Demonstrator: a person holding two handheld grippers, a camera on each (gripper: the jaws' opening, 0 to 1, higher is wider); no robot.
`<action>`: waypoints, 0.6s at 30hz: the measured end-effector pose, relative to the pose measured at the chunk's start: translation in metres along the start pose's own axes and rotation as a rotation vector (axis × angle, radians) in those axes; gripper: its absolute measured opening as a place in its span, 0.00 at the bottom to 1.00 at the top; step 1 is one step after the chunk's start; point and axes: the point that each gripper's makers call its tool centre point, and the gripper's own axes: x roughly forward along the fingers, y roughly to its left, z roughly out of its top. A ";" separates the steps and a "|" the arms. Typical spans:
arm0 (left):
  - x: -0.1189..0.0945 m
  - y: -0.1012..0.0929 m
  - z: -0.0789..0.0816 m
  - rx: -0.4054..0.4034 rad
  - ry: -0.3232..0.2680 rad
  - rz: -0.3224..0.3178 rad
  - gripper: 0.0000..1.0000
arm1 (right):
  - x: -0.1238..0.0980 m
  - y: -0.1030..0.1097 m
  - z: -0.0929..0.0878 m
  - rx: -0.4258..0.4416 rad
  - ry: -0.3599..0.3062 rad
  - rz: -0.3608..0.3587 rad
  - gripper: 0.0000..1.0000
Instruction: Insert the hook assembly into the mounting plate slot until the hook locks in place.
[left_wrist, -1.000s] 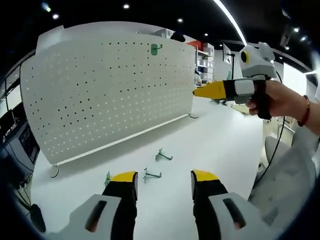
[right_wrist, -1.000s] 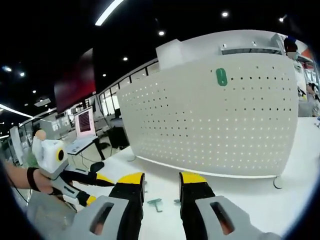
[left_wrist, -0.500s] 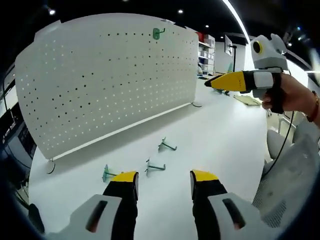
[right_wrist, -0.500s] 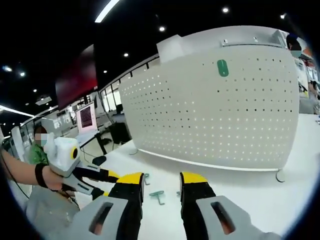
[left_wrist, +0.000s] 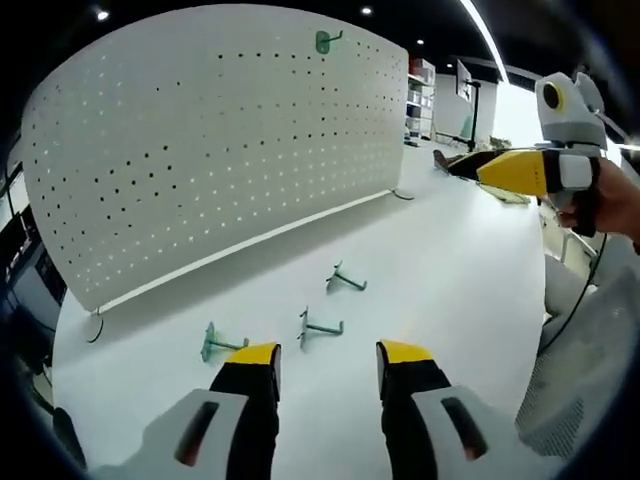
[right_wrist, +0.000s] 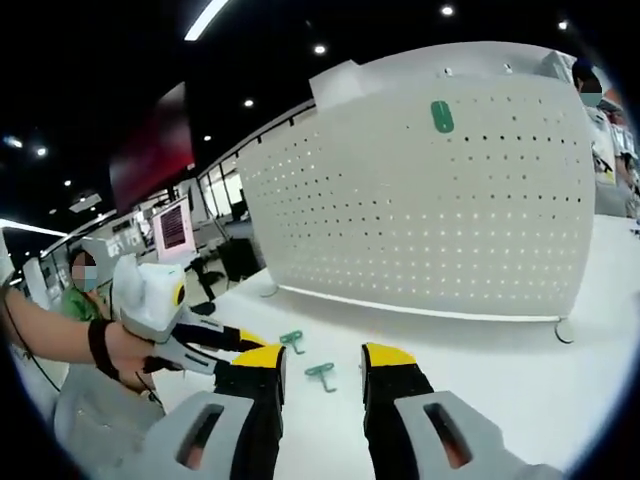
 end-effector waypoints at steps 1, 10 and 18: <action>0.001 0.000 0.000 -0.001 0.001 0.000 0.39 | -0.001 0.000 -0.001 0.003 0.001 0.000 0.30; 0.013 0.005 -0.003 0.023 0.032 0.001 0.36 | -0.004 0.004 -0.009 0.015 0.011 0.002 0.30; 0.023 0.005 -0.005 0.039 0.044 0.001 0.33 | -0.005 0.008 -0.014 0.023 0.019 0.009 0.30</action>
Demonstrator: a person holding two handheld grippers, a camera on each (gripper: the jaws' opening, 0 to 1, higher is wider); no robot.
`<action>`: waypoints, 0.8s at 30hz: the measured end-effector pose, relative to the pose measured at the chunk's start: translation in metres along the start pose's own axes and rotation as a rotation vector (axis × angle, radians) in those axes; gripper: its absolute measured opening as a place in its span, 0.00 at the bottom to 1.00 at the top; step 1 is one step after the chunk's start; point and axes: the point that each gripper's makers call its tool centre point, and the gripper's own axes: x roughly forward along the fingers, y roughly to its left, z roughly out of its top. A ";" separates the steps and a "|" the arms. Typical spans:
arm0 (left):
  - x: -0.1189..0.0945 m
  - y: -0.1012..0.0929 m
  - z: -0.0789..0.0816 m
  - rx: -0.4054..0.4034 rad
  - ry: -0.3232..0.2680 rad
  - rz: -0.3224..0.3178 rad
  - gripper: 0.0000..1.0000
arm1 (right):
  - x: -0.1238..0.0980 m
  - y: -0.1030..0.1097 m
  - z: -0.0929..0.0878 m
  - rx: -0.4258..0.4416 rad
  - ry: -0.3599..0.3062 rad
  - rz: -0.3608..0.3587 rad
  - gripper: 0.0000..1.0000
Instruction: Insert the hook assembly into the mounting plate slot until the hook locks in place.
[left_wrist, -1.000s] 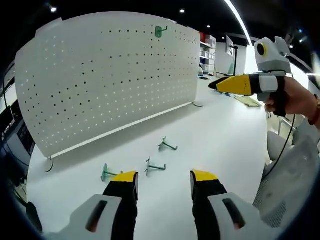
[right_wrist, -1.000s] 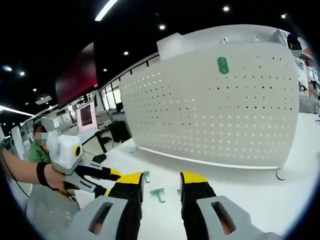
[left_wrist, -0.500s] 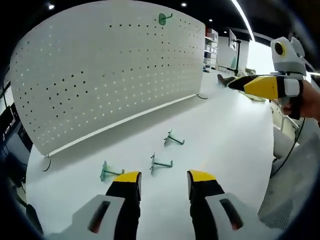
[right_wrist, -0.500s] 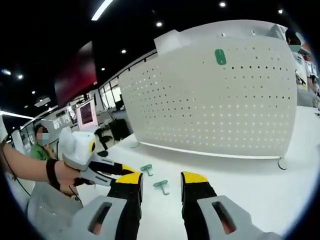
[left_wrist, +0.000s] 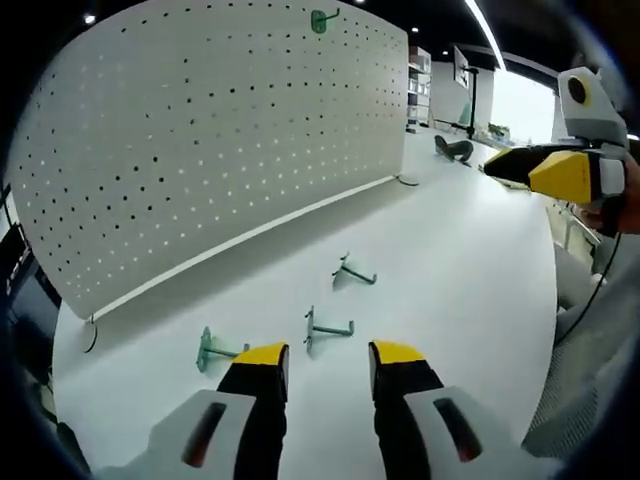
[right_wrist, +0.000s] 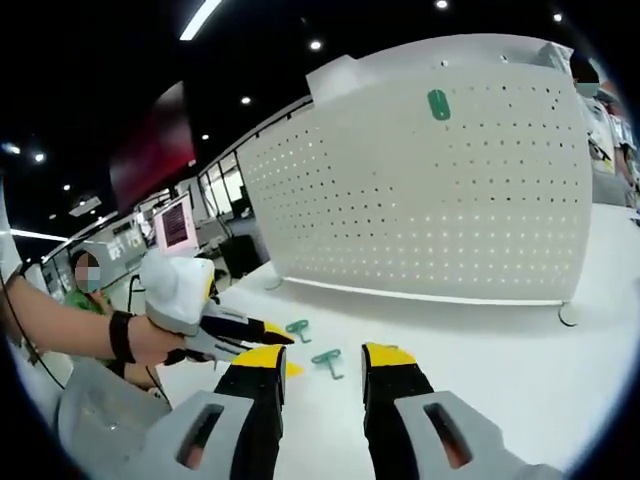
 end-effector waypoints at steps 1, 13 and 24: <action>0.001 0.001 -0.001 0.001 0.004 0.002 0.33 | 0.000 0.001 0.000 0.002 -0.001 0.002 0.30; 0.015 0.009 -0.010 -0.015 0.051 0.027 0.25 | -0.003 0.005 -0.010 0.022 0.014 0.011 0.30; 0.027 0.017 -0.015 0.019 0.086 0.043 0.20 | -0.004 -0.001 -0.012 0.045 0.021 0.000 0.30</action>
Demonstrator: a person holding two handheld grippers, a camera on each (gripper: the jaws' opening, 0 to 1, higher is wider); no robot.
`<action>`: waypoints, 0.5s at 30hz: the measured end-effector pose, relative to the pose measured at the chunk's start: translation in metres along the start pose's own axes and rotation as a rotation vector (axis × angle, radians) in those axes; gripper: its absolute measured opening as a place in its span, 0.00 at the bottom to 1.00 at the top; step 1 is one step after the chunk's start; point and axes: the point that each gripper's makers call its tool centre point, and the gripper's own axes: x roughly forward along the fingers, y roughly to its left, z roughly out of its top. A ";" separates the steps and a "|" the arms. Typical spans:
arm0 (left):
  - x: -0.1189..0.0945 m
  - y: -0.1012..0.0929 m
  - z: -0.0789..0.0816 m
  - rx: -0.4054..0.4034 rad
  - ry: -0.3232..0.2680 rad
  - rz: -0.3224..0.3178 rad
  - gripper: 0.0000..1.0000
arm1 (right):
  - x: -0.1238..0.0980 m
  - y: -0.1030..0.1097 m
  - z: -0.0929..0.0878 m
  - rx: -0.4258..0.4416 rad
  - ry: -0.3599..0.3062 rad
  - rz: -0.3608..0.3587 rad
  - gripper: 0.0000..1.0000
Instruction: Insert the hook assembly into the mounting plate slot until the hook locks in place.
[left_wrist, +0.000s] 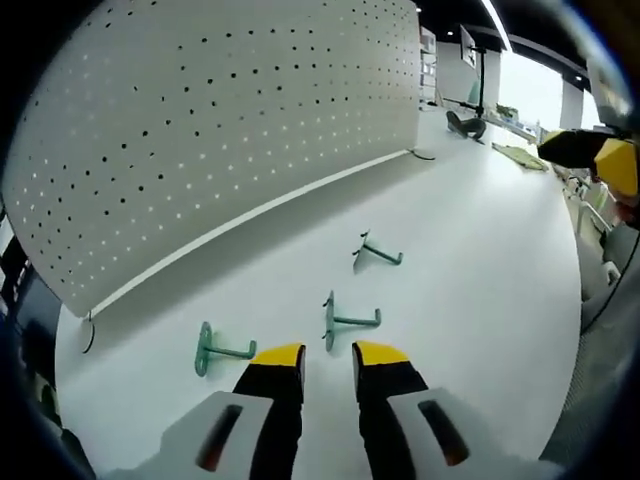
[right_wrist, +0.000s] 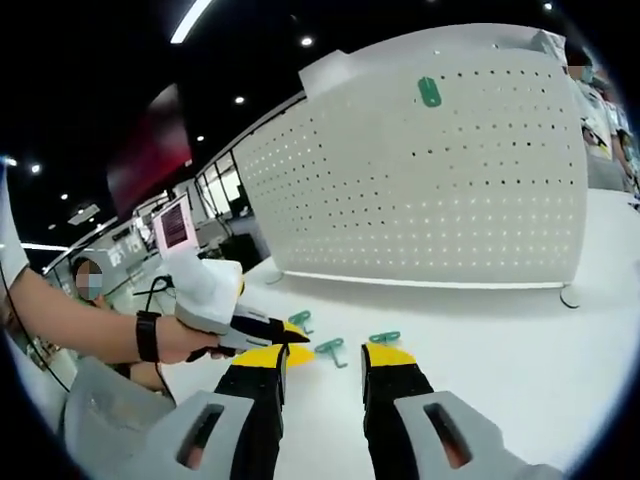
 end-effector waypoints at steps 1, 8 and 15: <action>0.001 0.001 0.001 0.006 -0.002 0.004 0.20 | 0.000 0.001 -0.001 0.001 0.003 0.004 0.30; 0.011 -0.001 -0.001 0.024 0.011 -0.003 0.17 | 0.000 0.002 -0.003 -0.003 0.017 0.009 0.30; 0.015 -0.001 0.000 0.032 0.013 -0.012 0.14 | 0.000 0.001 -0.006 0.003 0.027 0.005 0.30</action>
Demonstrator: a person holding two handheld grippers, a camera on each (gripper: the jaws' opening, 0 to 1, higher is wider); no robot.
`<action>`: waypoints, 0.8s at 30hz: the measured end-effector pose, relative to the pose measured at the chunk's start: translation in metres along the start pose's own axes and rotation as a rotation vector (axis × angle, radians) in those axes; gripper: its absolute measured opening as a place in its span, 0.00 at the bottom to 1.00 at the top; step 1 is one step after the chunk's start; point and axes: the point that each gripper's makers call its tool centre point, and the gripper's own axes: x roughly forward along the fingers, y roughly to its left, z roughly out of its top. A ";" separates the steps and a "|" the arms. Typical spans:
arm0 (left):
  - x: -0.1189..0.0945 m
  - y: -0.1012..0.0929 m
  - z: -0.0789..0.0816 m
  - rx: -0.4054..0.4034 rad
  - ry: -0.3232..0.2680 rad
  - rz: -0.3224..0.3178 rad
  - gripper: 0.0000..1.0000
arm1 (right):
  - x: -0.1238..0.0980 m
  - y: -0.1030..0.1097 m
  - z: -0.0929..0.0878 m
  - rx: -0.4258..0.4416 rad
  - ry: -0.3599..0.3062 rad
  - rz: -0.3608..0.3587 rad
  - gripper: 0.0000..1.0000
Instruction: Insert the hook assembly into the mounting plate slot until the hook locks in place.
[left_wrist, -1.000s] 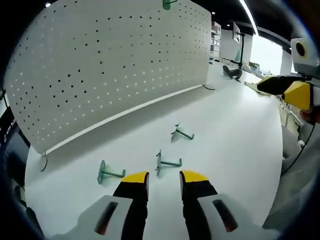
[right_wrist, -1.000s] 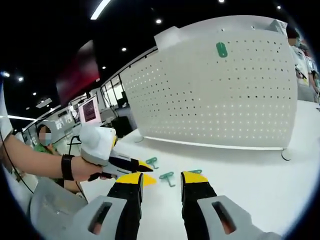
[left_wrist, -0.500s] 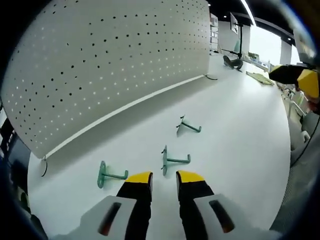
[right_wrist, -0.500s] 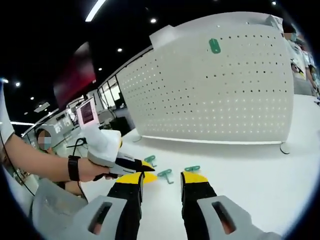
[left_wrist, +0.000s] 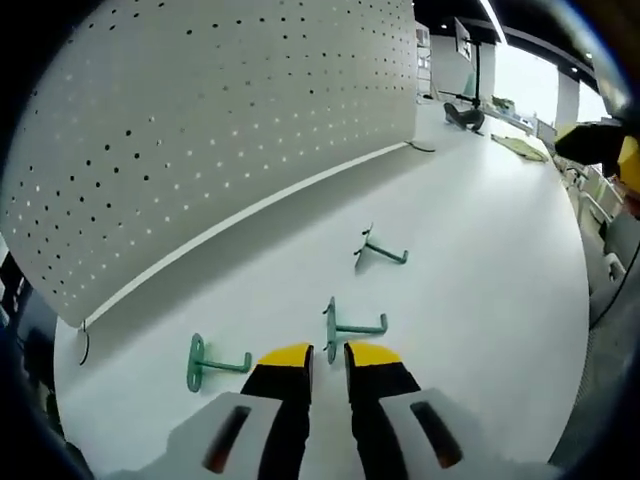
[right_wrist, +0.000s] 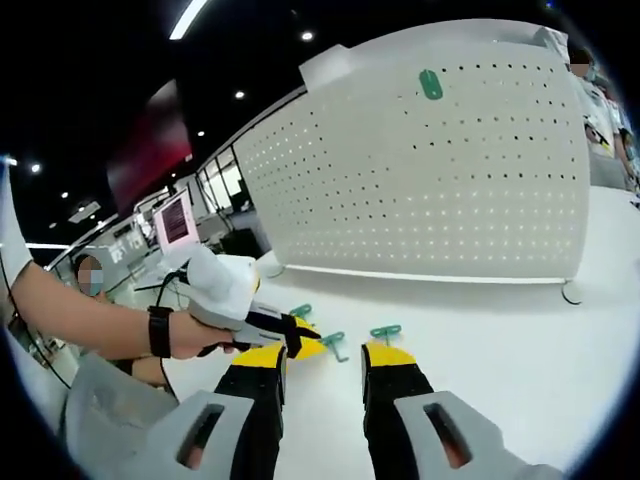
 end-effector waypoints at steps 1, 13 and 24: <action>0.001 -0.001 0.000 0.008 0.002 -0.002 0.14 | 0.000 0.001 0.000 -0.001 -0.001 0.001 0.30; 0.008 0.000 -0.002 0.029 0.024 -0.011 0.06 | -0.003 0.001 -0.006 0.008 0.012 -0.008 0.30; -0.001 -0.007 -0.003 0.004 0.023 -0.051 0.04 | -0.001 0.006 -0.007 0.008 0.014 0.002 0.30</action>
